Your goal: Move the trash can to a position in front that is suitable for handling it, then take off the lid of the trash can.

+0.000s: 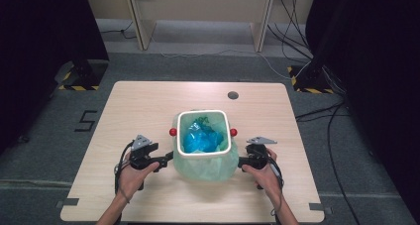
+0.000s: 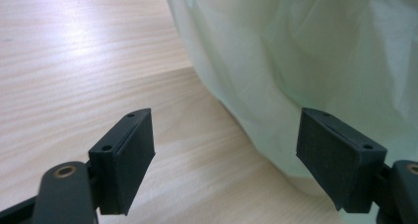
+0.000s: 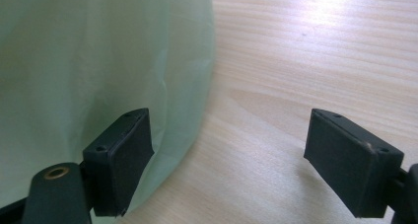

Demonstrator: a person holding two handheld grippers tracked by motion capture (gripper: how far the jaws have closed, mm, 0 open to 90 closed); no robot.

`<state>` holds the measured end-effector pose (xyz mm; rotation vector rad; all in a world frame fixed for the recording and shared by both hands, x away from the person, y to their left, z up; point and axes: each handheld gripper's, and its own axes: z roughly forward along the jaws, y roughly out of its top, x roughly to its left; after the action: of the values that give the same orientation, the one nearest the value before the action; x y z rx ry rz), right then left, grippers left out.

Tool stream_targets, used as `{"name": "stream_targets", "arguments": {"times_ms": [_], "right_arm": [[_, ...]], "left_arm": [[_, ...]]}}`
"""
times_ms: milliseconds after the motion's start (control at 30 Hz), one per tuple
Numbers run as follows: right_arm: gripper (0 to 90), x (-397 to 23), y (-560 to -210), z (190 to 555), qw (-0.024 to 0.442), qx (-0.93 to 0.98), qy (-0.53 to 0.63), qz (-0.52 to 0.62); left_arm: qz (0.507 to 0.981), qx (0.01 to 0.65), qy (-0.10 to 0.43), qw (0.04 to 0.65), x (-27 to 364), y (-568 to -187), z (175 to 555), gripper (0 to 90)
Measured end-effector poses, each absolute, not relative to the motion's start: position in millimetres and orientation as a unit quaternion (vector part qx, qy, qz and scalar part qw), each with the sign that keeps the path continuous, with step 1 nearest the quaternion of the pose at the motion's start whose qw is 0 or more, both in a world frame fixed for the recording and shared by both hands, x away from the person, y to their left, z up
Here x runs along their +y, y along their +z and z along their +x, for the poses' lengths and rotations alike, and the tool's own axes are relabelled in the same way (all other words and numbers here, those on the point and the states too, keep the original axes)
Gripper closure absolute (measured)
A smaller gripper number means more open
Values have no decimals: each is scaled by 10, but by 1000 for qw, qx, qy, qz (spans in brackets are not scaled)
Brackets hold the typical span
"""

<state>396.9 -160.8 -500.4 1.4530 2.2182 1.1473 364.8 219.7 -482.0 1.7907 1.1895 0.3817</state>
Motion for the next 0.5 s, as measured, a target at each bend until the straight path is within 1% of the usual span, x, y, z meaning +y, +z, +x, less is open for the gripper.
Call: {"name": "stream_targets", "arguments": {"times_ms": [133, 367, 467, 500], "right_arm": [[182, -1632, -5012, 3977, 128, 761, 391, 501], [181, -1645, -5001, 3993, 130, 761, 392, 499], [181, -1654, -5009, 4004, 129, 761, 392, 501], [180, -1661, -5005, 4006, 130, 761, 391, 501]], "left_arm": [[729, 487, 155, 456, 2260, -4865, 3585, 212], [744, 480, 155, 438, 2300, -4980, 3519, 208], [755, 470, 155, 430, 2268, -5020, 3482, 204], [765, 463, 158, 418, 2234, -5055, 3453, 203]]}}
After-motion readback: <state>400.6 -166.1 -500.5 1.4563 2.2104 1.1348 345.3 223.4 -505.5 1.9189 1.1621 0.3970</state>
